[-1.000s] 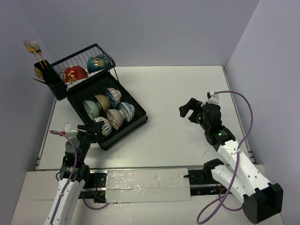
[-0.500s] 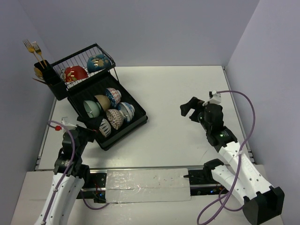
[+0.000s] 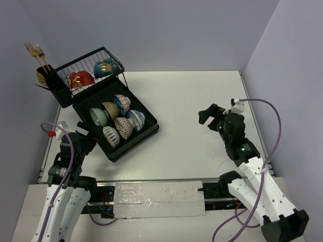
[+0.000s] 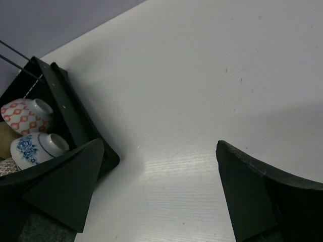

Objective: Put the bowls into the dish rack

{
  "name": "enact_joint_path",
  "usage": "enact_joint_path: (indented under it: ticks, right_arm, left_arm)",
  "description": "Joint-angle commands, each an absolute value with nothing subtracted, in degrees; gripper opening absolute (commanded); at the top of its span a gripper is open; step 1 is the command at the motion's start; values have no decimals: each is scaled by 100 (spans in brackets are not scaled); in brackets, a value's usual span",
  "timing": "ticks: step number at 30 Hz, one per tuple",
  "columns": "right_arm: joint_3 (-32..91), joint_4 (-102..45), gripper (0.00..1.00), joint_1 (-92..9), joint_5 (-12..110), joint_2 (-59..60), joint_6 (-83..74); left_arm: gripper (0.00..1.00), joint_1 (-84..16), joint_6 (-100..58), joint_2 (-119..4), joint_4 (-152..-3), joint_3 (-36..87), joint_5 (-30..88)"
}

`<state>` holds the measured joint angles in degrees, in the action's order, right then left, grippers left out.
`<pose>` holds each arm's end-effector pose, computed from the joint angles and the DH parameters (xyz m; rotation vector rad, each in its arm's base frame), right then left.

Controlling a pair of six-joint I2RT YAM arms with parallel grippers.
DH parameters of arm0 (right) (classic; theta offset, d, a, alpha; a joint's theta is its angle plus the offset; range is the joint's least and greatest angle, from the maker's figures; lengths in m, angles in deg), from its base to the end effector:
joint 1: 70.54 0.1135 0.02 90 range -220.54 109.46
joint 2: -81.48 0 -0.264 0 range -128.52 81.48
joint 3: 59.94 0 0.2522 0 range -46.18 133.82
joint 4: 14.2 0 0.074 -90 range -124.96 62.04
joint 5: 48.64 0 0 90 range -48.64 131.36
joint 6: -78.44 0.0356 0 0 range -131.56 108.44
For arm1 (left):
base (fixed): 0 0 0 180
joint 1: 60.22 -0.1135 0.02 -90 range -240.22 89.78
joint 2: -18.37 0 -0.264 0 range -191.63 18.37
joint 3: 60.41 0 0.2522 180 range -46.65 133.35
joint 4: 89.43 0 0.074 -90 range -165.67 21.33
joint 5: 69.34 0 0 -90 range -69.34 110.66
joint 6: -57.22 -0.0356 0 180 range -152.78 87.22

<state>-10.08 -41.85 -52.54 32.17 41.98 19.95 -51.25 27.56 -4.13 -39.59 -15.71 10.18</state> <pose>0.1621 0.0467 0.2943 0.3332 1.8631 0.4444 0.1059 -0.0102 0.2593 -1.0100 1.8325 -0.5613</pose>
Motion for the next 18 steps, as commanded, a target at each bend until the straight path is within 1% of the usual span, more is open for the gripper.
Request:
enact_joint_path:
  ticks: [1,4,5,8,12,18]
  right_arm:
    - [-452,-4359,100,-5252,2774,4457,1798]
    - [-145,-4632,100,-5252,2501,4597,1701]
    - [-57,-4720,100,-5252,2440,4632,1692]
    - [66,-4852,100,-5252,2255,4799,1648]
    - [120,-4905,100,-5243,2114,5158,1587]
    - [-21,-4624,100,-5033,2168,5800,1218]
  left_arm:
    - [99,-5126,1840,-430,-3998,-834,511]
    - [99,-5126,1075,-527,-4025,-246,142]
    - [99,-5126,542,-605,-4007,87,150]
    - [99,-5126,-365,-720,-3920,572,273]
    - [99,-5126,-860,-974,-3717,1257,-306]
    - [99,-5126,-1291,-1072,-3374,1540,-887]
